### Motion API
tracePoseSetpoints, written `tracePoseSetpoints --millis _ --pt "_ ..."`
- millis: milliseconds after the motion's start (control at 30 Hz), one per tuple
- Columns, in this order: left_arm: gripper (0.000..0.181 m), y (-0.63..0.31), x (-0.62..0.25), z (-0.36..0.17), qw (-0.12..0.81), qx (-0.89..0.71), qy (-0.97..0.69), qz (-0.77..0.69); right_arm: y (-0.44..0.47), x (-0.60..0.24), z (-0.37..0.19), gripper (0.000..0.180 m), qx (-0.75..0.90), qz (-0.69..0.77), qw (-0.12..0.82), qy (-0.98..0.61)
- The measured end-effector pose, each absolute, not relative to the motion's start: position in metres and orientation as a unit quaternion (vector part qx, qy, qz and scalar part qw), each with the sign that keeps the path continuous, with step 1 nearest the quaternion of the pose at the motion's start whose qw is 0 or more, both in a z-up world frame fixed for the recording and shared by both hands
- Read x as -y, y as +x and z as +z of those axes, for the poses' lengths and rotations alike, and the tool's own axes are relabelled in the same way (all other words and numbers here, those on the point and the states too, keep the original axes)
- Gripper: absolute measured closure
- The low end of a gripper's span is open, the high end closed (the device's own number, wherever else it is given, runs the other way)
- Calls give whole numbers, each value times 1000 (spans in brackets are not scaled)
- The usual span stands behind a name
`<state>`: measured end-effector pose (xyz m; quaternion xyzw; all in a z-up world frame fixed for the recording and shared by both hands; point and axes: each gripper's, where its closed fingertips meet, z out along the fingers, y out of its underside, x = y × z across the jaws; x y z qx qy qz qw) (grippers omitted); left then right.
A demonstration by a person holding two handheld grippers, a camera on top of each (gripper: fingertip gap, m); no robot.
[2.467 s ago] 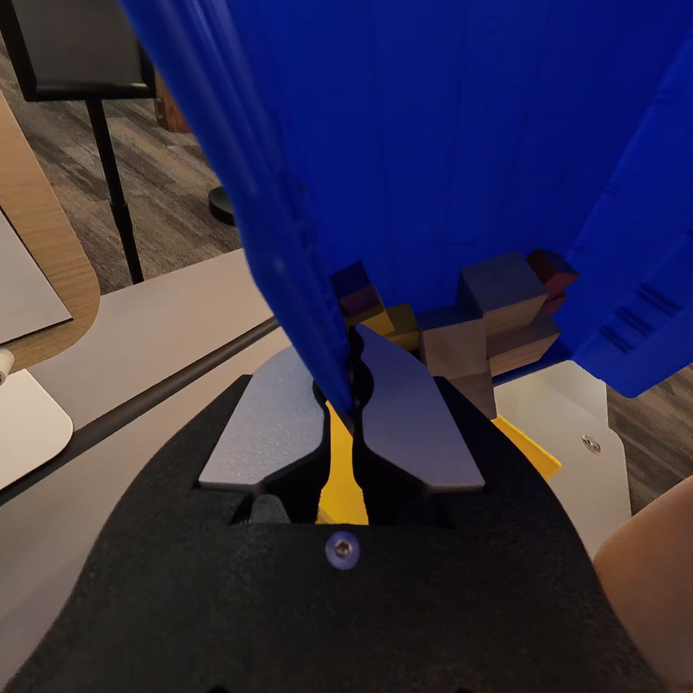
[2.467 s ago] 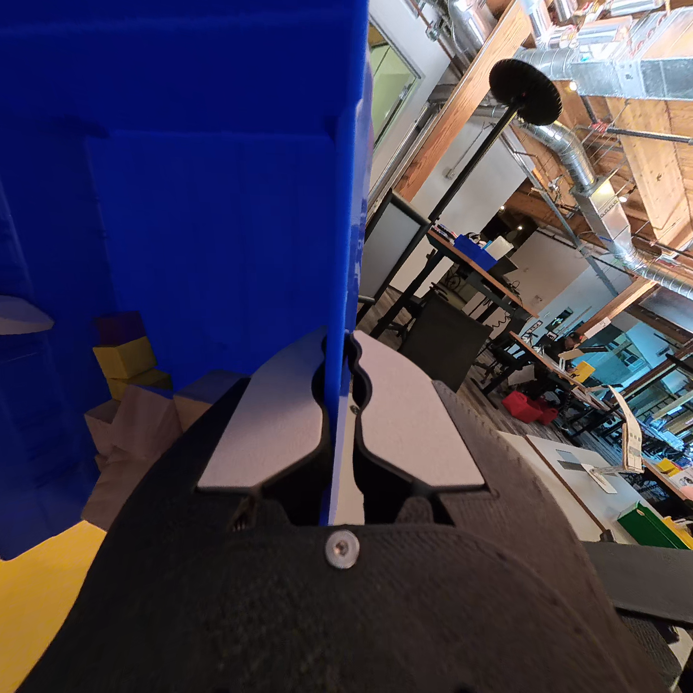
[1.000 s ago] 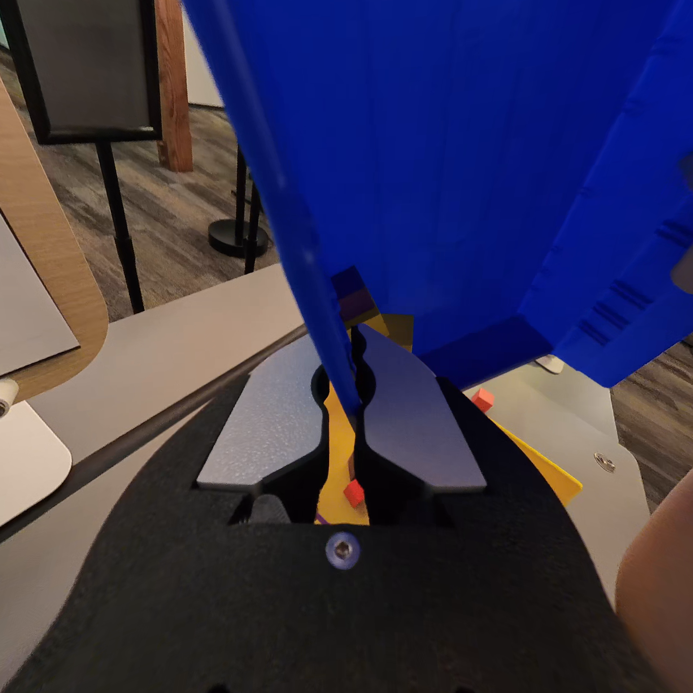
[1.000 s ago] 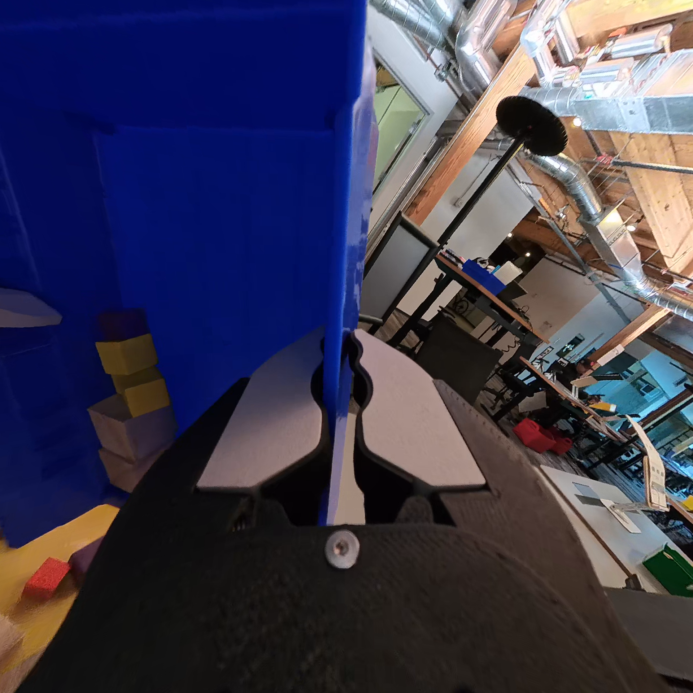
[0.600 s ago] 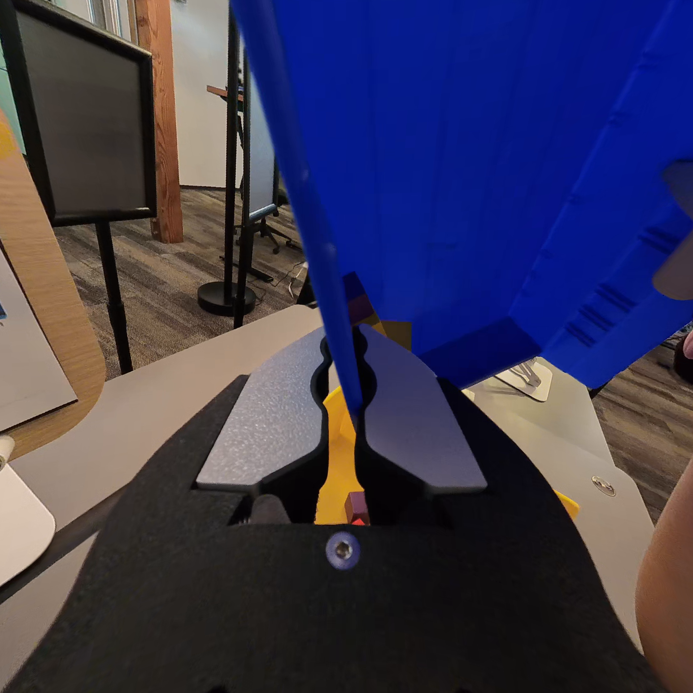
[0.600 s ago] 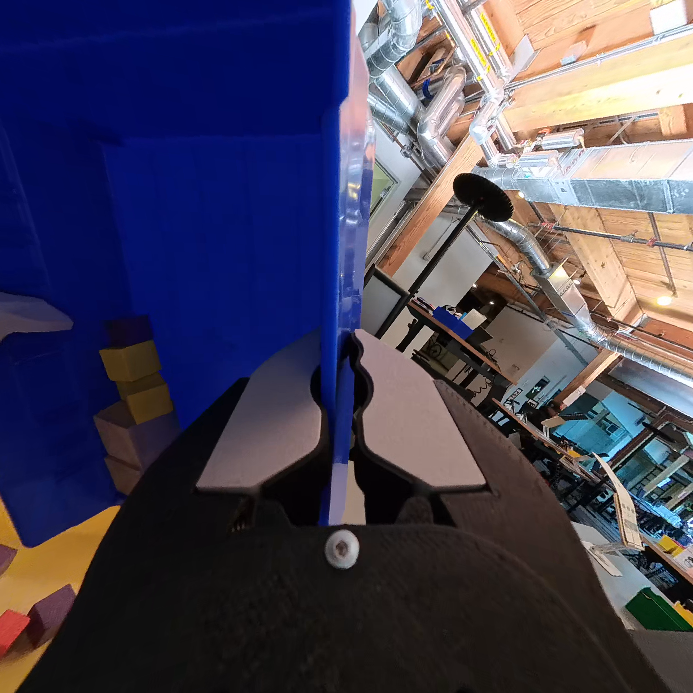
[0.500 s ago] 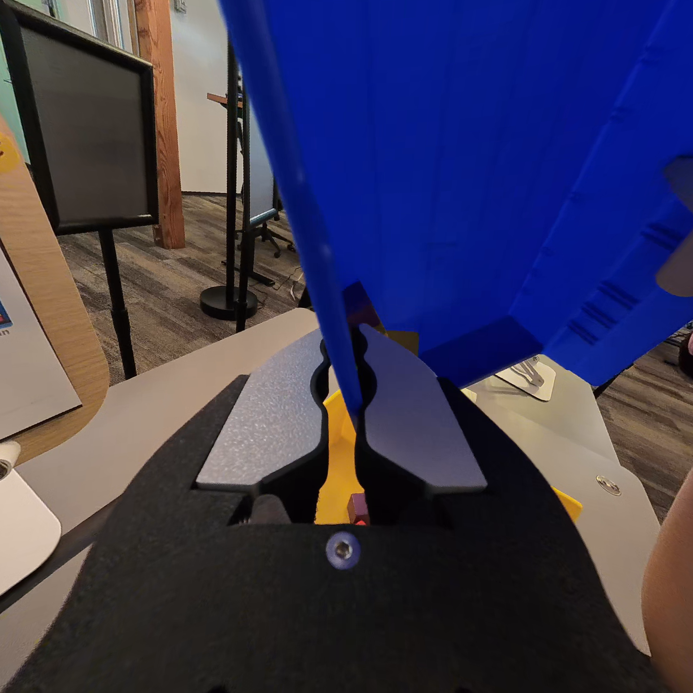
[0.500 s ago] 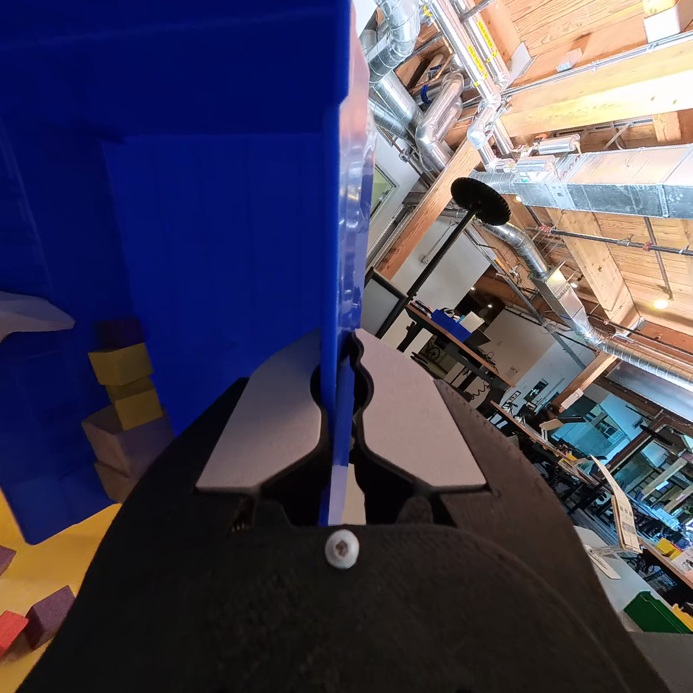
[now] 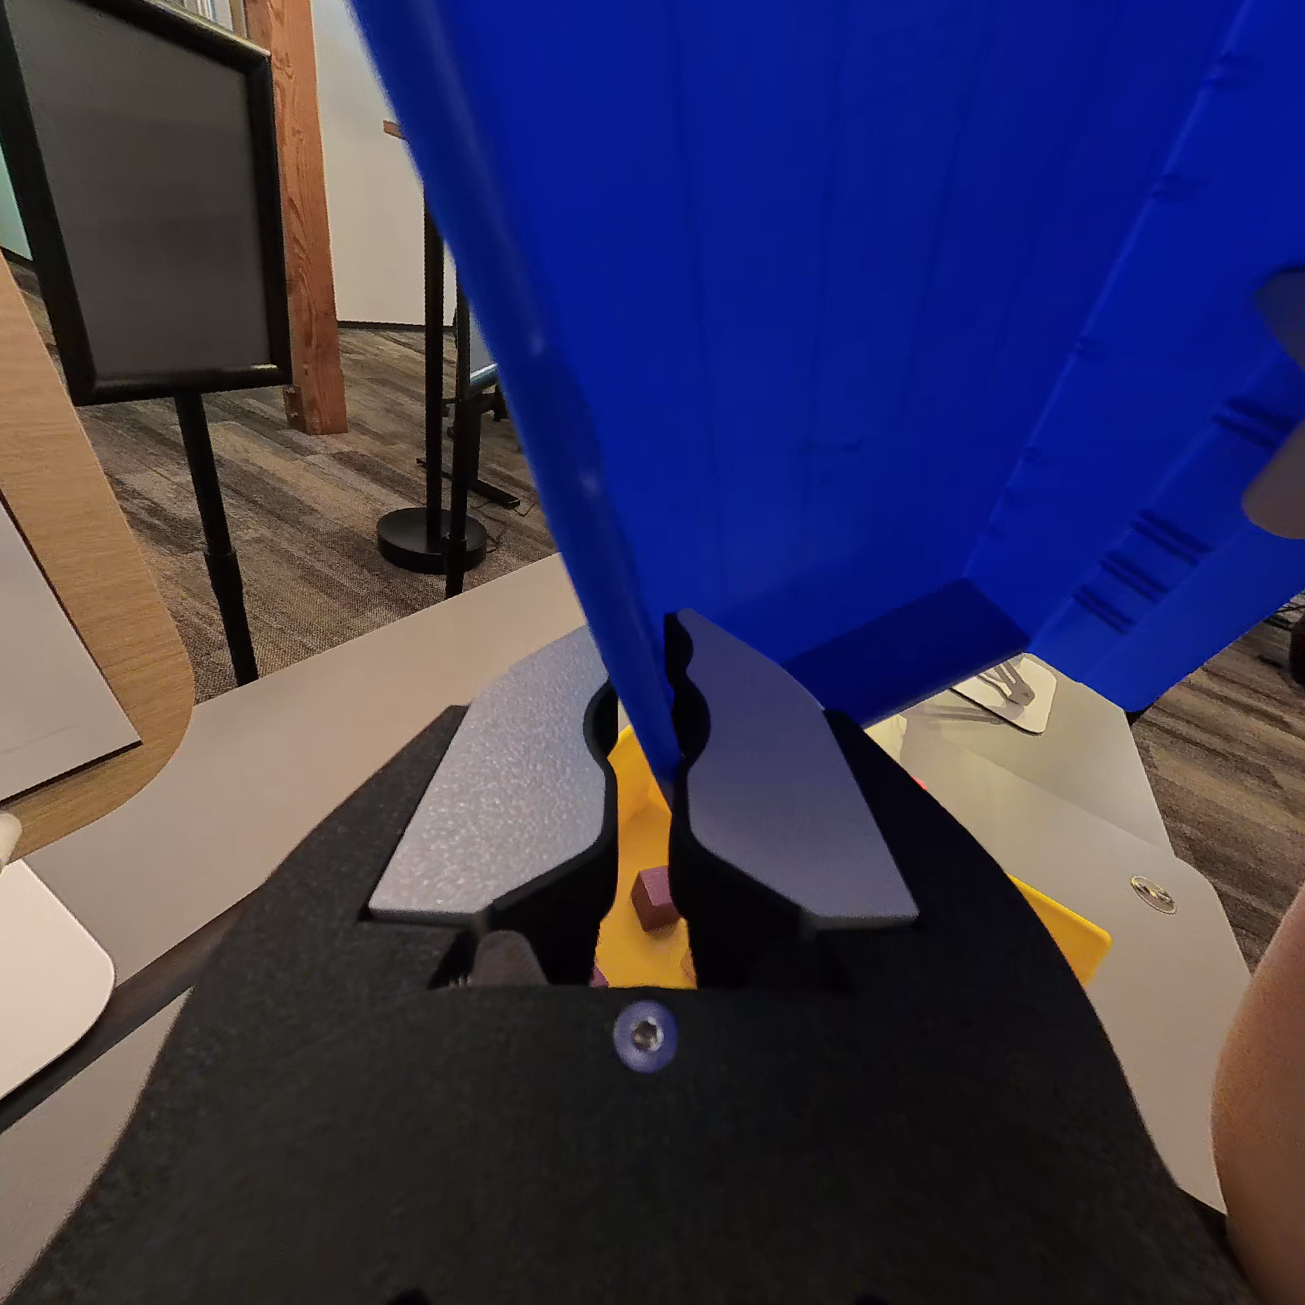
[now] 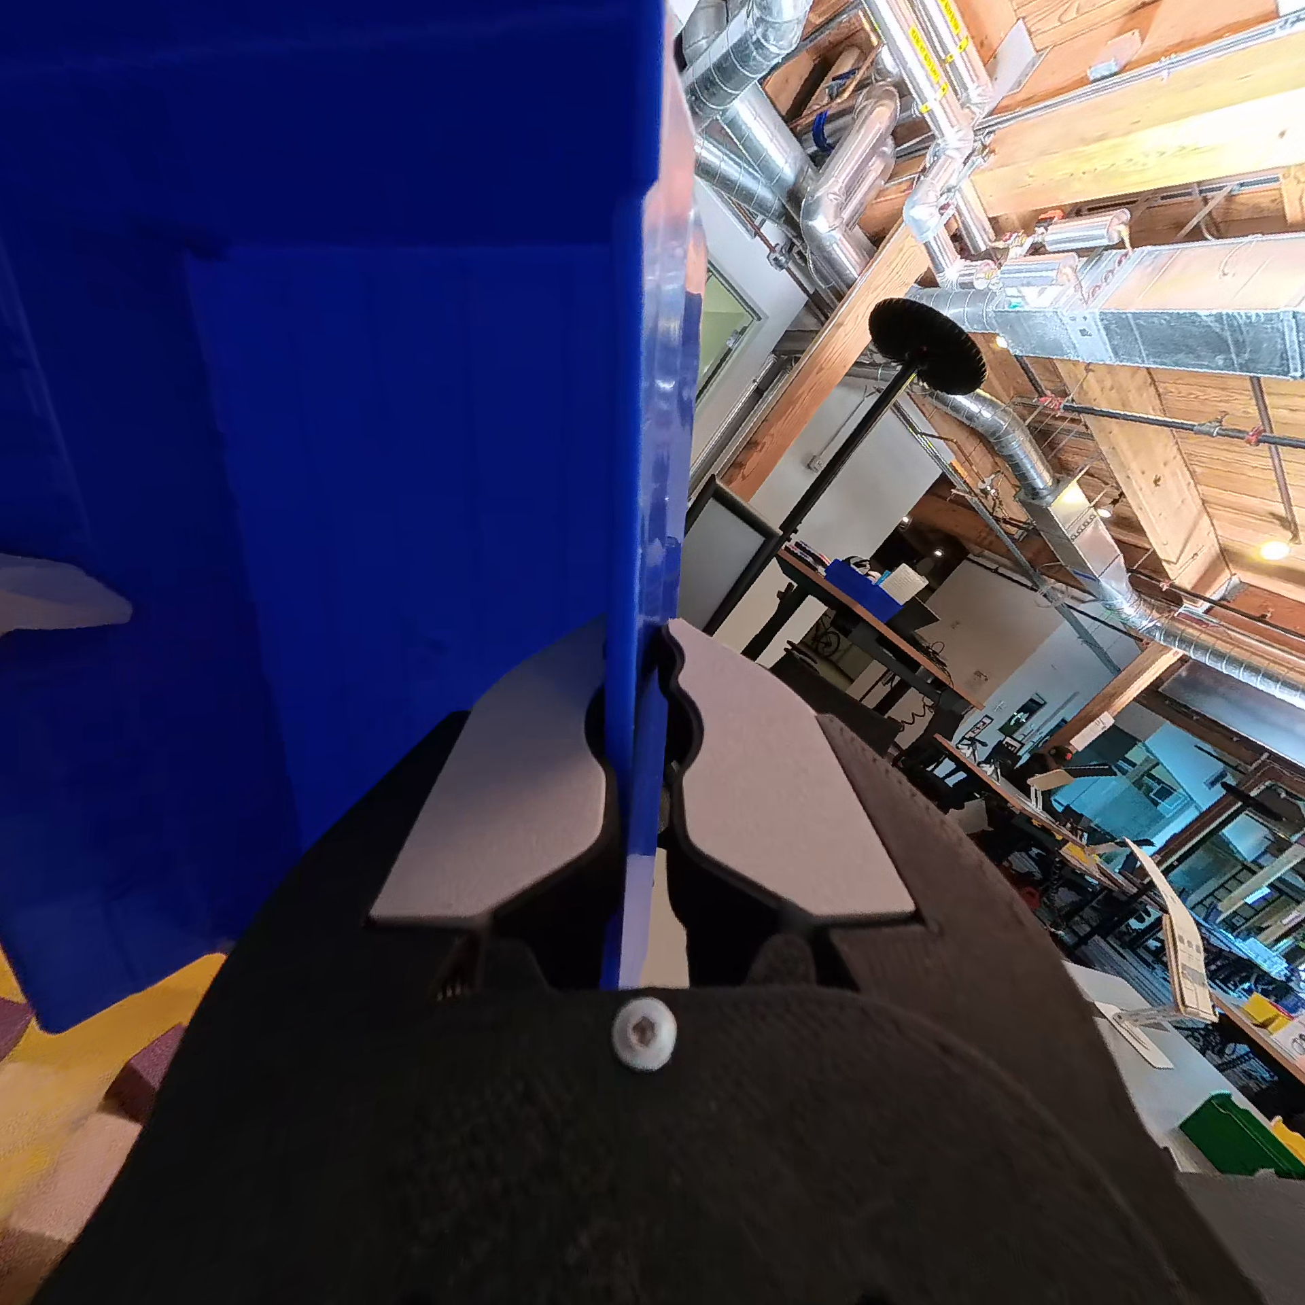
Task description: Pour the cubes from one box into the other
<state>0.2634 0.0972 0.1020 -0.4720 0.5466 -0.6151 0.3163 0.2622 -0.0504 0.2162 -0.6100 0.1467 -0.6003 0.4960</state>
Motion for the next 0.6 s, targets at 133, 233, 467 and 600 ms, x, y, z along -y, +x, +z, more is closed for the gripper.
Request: tracePoseSetpoints --millis 133,233,467,600 --pt "171 261 -96 106 320 -546 -468 -617 260 52 219 173 -145 -603 500 -605" --pt "171 257 -95 112 328 -546 -460 -618 254 53 224 173 -141 -604 511 -596" --pt "170 261 -93 100 315 -563 -485 -590 270 55 211 174 -161 -585 496 -622" --pt "170 256 -89 107 316 -561 -486 -591 266 60 215 174 -169 -578 508 -616"
